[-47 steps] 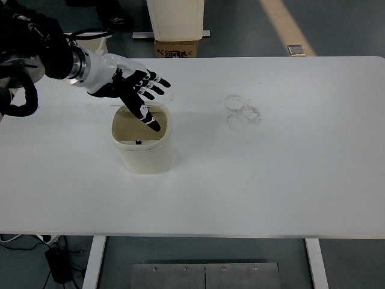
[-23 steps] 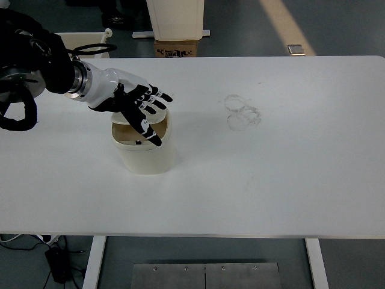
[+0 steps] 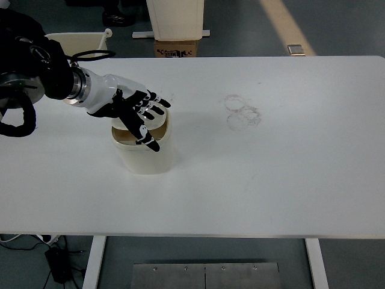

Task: Close trash bin

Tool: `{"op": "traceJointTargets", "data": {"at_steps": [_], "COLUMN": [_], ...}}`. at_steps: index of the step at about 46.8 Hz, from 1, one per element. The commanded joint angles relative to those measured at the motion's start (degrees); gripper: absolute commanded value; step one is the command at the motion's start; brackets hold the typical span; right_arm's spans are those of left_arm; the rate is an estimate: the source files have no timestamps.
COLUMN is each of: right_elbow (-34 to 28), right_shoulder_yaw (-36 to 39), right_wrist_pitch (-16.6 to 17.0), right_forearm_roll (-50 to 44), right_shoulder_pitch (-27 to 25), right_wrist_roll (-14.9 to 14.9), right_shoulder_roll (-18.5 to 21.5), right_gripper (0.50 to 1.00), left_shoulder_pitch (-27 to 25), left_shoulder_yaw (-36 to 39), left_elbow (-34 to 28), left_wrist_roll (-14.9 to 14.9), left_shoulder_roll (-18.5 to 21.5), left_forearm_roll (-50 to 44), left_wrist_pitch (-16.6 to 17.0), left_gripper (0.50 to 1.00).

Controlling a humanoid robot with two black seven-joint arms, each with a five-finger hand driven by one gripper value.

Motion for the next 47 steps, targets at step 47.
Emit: {"op": "traceJointTargets", "data": {"at_steps": [47], "right_elbow": [0.0], "right_shoulder_yaw": [0.0], "right_wrist_pitch": [0.02], "right_forearm_roll": [0.09], "right_shoulder_pitch": [0.0], "right_wrist_roll": [0.0], "right_shoulder_roll": [0.0], "right_gripper": [0.991], "left_shoulder_pitch": [3.81], "left_shoulder_yaw": [0.75], "left_elbow": [0.0], "left_wrist_roll": [-1.31], "left_shoulder_roll": [0.52], "left_forearm_roll": [0.0], "left_wrist_pitch": [1.22], "left_gripper": [1.0]}}
